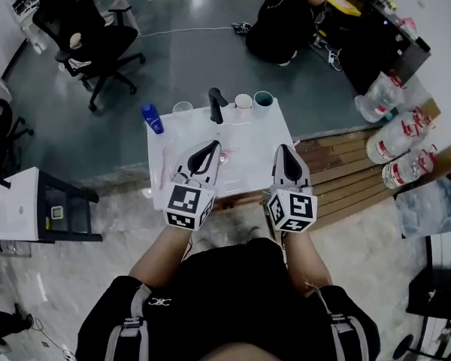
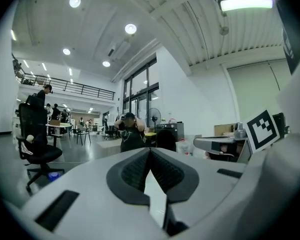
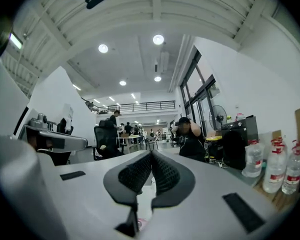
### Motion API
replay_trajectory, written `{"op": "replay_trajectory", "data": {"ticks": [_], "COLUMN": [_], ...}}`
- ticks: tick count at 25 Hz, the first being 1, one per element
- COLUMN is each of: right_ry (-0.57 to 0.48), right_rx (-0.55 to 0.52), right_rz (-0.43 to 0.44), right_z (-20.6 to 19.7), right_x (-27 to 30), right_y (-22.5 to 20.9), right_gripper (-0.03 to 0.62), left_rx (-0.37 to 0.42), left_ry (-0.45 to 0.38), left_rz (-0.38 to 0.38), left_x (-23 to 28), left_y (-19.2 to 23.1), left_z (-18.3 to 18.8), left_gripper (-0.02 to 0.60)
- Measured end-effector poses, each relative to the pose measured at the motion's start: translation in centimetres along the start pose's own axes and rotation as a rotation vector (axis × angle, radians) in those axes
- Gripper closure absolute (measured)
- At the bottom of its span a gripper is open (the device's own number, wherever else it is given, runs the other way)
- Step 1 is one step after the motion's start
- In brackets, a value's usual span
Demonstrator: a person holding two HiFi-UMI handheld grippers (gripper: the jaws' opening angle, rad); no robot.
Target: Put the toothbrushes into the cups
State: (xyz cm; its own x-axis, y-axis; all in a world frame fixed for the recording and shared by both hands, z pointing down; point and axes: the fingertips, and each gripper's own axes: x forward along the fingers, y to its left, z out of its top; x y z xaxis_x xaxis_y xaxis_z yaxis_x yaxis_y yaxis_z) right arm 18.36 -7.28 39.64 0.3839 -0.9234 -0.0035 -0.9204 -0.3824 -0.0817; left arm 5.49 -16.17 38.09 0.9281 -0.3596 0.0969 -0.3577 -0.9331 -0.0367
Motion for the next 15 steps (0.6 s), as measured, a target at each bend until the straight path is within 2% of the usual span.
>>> {"op": "replay_trajectory", "data": {"ticks": [3, 10, 13, 14, 15], "right_ry": [0.015, 0.059, 0.103, 0.121, 0.146], "right_rx": [-0.016, -0.104, -0.179, -0.207, -0.232], "right_rz": [-0.013, 0.024, 0.085, 0.129, 0.179], "right_z": [-0.4, -1.2, -2.0, -2.3, -2.7], "right_x": [0.2, 1.2, 1.8, 2.0, 2.2], "right_y": [-1.0, -3.2, -4.2, -4.4, -4.4], "right_gripper": [0.579, 0.579, 0.579, 0.563, 0.470], "left_rx": [-0.001, 0.001, -0.002, -0.004, -0.006], "left_ry": [0.003, 0.005, 0.009, 0.012, 0.014], "left_rz": [-0.026, -0.027, -0.020, -0.020, -0.019], "left_x": [1.3, 2.8, 3.4, 3.6, 3.7], "left_y": [-0.5, -0.8, -1.2, -1.5, -1.8], "left_z": [-0.3, -0.2, -0.4, -0.5, -0.6], "left_gripper": [0.568, 0.568, 0.568, 0.568, 0.568]}}
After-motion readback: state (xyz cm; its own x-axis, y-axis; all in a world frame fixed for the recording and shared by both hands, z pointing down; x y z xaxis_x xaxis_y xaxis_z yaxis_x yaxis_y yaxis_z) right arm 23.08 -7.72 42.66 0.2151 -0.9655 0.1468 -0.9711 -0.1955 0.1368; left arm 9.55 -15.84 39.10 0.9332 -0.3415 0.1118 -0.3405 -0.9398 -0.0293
